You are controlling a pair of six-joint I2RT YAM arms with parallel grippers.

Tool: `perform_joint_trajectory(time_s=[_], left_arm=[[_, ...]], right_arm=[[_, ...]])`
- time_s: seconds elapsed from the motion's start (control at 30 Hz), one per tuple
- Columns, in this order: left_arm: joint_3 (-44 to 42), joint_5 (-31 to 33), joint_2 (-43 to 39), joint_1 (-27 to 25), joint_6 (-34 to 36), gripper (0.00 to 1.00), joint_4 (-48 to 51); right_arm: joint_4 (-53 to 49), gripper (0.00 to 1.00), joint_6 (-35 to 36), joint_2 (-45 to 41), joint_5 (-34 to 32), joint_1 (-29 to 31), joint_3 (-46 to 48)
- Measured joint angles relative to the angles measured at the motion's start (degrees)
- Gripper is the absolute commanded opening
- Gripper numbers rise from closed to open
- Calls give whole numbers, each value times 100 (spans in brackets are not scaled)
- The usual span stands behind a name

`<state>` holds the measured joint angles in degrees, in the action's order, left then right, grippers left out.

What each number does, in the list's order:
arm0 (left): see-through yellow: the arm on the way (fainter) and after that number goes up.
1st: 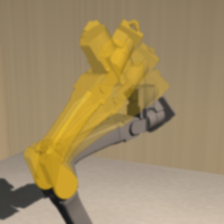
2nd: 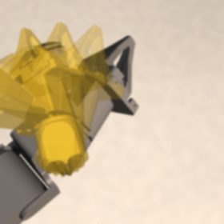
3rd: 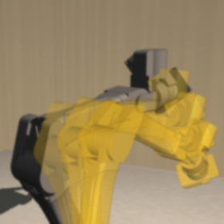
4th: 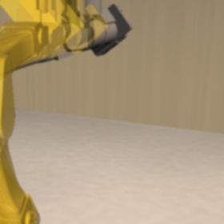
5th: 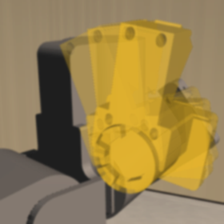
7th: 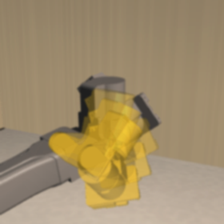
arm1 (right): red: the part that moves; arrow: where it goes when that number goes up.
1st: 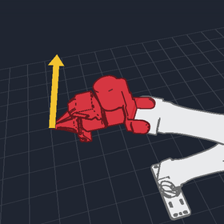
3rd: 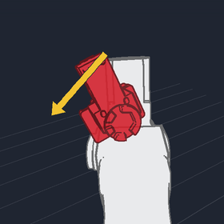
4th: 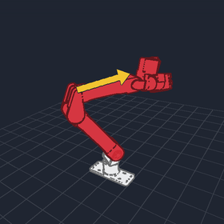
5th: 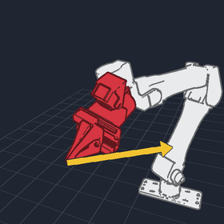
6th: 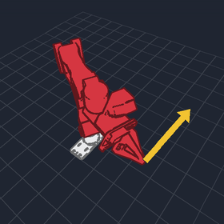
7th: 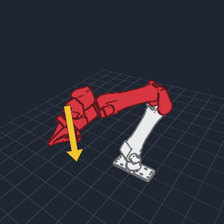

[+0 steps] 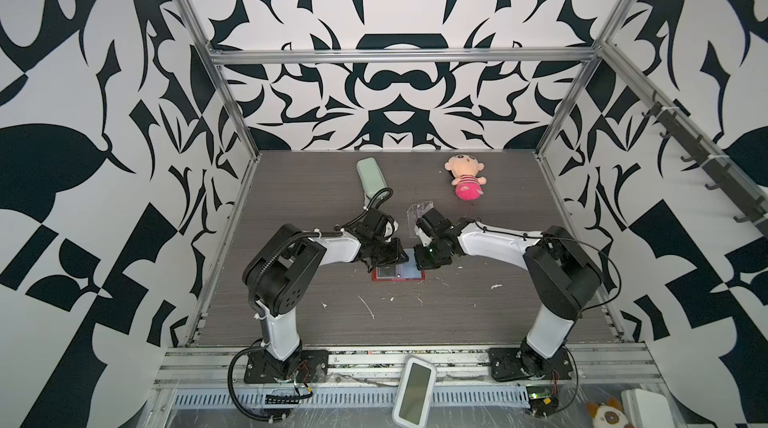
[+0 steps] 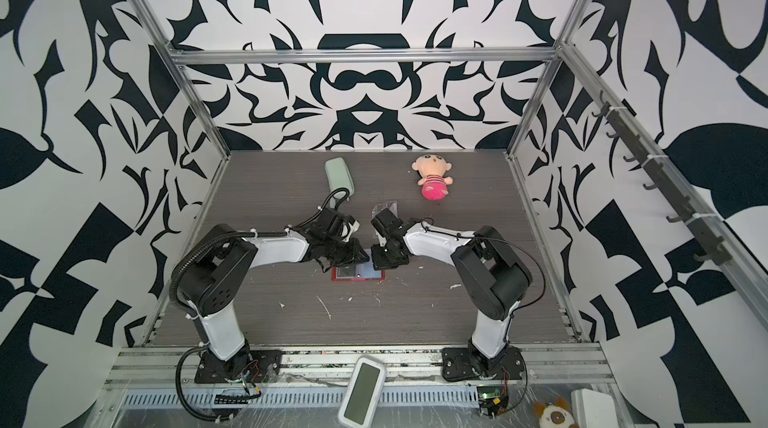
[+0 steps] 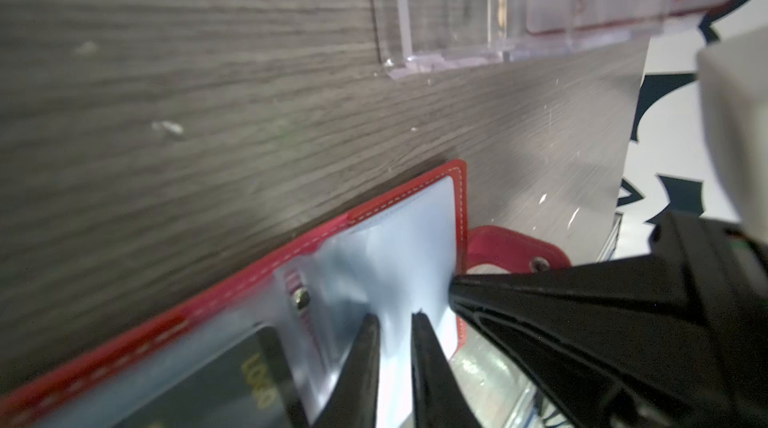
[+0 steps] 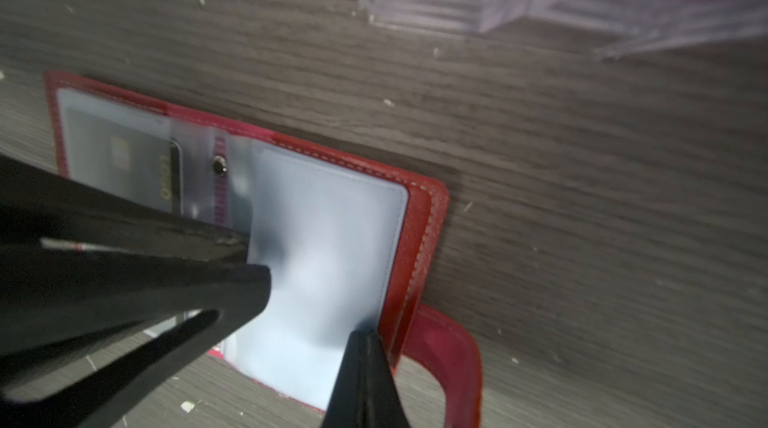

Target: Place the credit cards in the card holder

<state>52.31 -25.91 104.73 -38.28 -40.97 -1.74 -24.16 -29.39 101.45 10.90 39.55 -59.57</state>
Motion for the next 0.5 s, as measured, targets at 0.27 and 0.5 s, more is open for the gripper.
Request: perform_joint_trajectory(time_s=[0.27,0.5], left_arm=[[-39,232,-138,-15,13,0,63],[-136,498,-527,-15,52,0,79]], right_arm=[[155,0,-44,-269,-310,7,249],[181,0,-48,-503,-455,7,284]])
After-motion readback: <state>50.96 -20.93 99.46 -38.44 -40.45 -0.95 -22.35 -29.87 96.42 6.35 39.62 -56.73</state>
